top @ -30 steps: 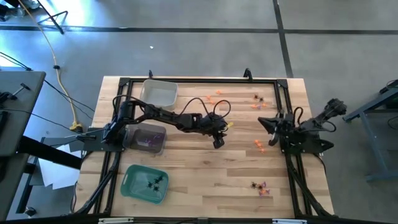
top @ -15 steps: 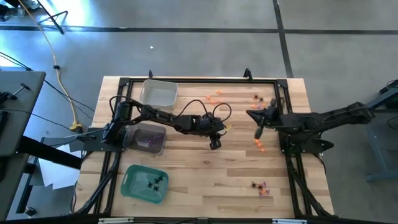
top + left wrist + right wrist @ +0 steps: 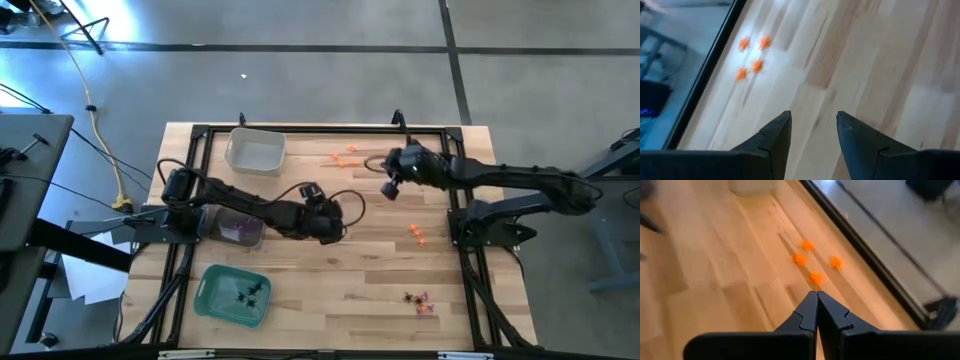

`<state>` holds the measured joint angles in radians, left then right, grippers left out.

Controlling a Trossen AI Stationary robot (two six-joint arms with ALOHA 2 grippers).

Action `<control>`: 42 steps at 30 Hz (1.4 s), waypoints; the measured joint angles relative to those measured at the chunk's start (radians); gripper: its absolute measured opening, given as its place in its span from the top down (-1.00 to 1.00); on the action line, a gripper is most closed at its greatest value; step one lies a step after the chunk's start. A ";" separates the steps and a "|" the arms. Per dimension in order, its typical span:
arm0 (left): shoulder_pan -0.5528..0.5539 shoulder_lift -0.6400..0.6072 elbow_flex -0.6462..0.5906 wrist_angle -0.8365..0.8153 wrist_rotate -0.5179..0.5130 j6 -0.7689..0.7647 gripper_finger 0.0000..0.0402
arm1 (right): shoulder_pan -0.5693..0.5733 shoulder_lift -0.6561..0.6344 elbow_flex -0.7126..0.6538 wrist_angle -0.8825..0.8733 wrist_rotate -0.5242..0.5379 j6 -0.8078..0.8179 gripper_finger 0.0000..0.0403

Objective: Sort Halloween decoration
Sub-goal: Put the top center orange spider into the gray bin

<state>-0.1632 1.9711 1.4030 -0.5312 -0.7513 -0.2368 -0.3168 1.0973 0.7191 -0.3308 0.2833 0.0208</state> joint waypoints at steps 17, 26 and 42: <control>-0.069 0.003 -0.034 -0.110 -0.045 -0.184 0.32 | -0.252 0.400 -0.004 0.273 -0.372 -0.050 0.41; -0.073 0.003 -0.033 -0.127 -0.047 -0.216 0.32 | -0.250 0.521 0.004 0.425 -0.366 -0.192 0.36; -0.072 0.003 -0.065 -0.147 -0.048 -0.259 0.32 | -0.244 0.748 0.233 0.213 -0.268 -0.324 0.39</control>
<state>-0.2356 1.9739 1.3375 -0.6786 -0.7998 -0.4957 -0.5605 1.8450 0.9516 -0.1178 0.0158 -0.3032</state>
